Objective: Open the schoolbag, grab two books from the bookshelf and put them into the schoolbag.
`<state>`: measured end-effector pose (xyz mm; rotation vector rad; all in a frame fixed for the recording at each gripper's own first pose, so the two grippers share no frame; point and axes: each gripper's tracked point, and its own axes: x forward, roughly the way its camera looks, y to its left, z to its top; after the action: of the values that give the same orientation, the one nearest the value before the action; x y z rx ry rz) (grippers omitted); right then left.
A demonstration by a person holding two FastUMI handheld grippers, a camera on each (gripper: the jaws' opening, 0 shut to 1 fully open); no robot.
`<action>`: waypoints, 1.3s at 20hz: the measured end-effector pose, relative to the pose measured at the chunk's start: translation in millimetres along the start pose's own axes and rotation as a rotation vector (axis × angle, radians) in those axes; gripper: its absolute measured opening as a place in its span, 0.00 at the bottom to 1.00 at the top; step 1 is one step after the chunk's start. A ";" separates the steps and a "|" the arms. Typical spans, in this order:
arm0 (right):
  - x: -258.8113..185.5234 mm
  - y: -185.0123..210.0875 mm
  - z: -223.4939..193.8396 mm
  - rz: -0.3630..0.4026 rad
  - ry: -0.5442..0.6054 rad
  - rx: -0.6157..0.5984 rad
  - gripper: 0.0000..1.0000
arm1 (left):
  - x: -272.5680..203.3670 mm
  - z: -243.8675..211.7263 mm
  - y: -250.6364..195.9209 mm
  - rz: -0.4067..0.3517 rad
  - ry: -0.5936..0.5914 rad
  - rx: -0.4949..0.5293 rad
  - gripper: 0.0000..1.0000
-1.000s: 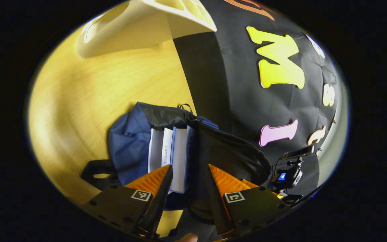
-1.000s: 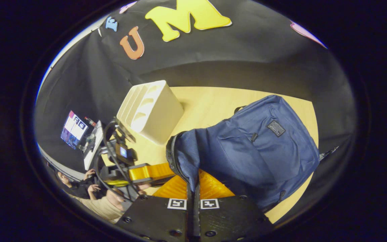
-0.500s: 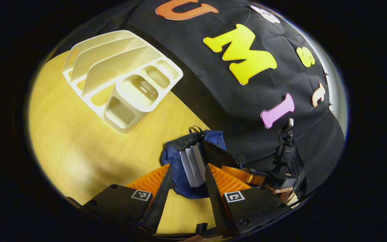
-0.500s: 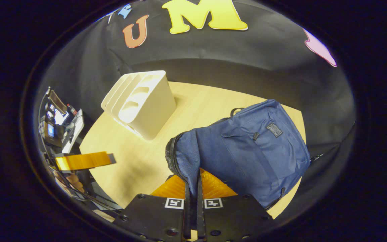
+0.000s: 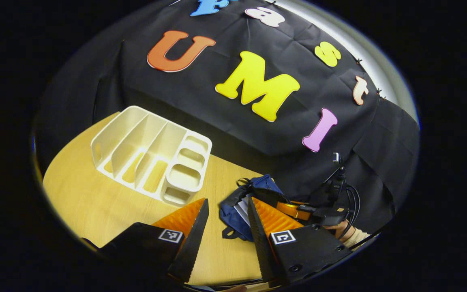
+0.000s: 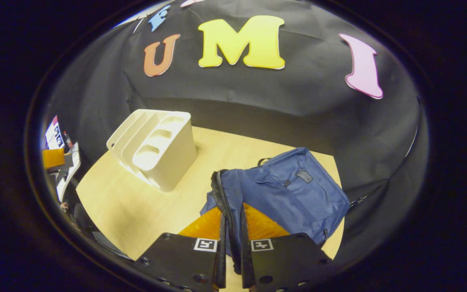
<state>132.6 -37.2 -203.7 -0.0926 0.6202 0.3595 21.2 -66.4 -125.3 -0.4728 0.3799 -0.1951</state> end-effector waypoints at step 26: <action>-202.3 78.1 126.0 -0.146 -0.537 0.066 0.95 | -97.3 171.0 -9.7 0.083 -0.370 0.626 0.94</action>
<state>21.7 -1.2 18.4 0.0230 0.0924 0.2081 -0.2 20.7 50.0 0.1285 -0.0343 -0.1322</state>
